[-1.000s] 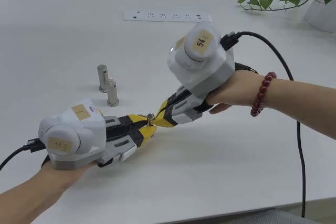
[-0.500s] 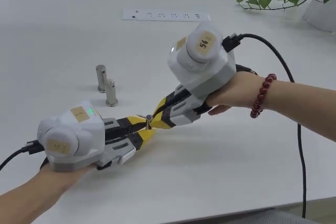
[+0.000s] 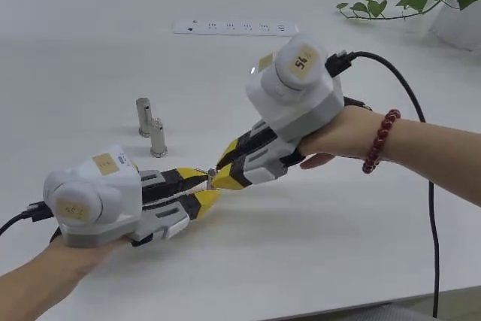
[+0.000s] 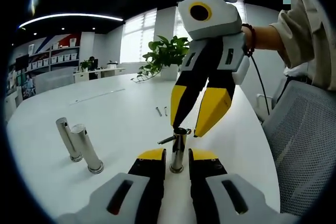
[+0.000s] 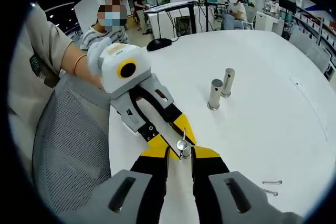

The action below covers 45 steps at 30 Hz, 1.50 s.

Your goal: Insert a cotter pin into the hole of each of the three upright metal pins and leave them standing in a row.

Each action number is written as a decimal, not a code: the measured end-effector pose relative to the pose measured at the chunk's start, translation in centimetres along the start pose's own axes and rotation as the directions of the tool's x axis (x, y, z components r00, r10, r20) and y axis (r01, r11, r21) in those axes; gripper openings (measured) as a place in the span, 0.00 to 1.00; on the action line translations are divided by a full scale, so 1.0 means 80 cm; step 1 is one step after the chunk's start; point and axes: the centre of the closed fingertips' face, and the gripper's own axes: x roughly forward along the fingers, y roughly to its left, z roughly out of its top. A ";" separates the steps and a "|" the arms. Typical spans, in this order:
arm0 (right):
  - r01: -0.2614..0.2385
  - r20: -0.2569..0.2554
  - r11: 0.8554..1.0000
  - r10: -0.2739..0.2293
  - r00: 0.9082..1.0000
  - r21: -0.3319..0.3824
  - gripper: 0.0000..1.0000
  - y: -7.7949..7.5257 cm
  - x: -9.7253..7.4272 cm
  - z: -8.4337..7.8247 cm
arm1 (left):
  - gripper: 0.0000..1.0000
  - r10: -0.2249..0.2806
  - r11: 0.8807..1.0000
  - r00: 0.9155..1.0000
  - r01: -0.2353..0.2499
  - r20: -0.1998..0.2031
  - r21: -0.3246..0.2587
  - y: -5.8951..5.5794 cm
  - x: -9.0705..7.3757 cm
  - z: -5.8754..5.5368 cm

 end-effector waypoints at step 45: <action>0.065 0.091 0.989 -0.077 0.993 0.133 0.43 0.002 -0.042 -0.023 | 0.07 -0.001 1.000 1.000 0.001 0.018 0.017 -0.003 0.006 0.007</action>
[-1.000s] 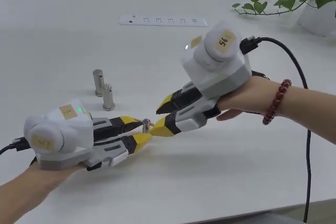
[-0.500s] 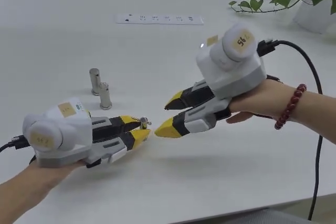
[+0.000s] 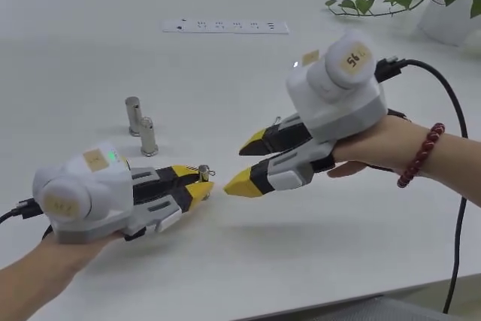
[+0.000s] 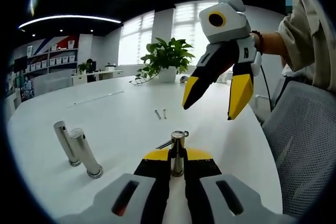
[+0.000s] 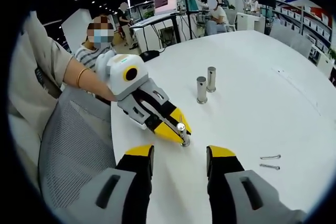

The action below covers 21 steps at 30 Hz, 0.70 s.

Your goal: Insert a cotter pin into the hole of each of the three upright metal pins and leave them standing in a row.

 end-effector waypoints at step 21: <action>0.038 0.031 0.998 -0.039 0.999 0.048 0.53 -0.004 -0.002 -0.007 | 0.07 0.081 0.997 0.997 -0.082 0.009 0.007 0.024 -0.020 0.003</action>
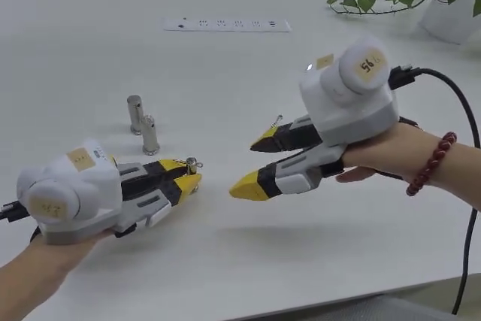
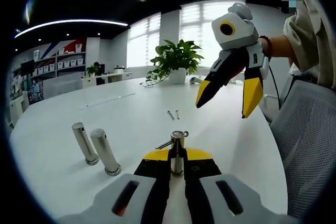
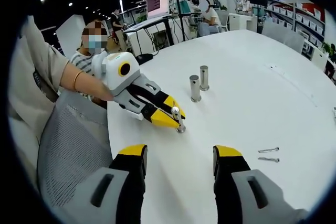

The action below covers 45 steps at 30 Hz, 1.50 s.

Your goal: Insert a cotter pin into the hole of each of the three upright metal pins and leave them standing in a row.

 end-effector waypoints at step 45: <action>0.016 0.027 0.999 -0.017 0.999 0.045 0.57 -0.006 -0.010 0.000 | 0.07 0.248 0.969 0.968 -0.249 -0.031 -0.011 0.100 -0.073 -0.011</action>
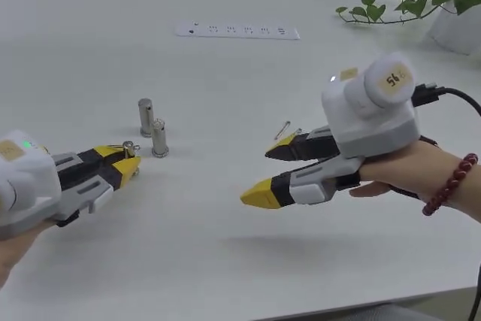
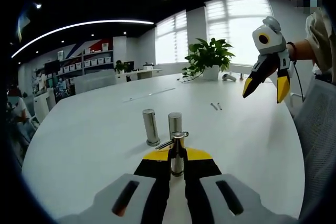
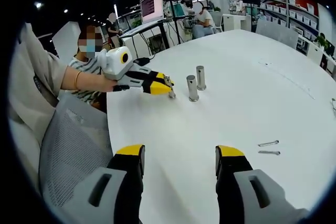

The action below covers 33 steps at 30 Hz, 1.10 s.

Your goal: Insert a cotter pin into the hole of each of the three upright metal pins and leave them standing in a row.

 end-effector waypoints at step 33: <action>0.010 0.005 1.000 -0.010 1.000 0.005 0.57 -0.001 -0.002 -0.005 | 0.07 0.007 0.998 1.000 -0.006 0.017 -0.063 0.005 -0.007 -0.014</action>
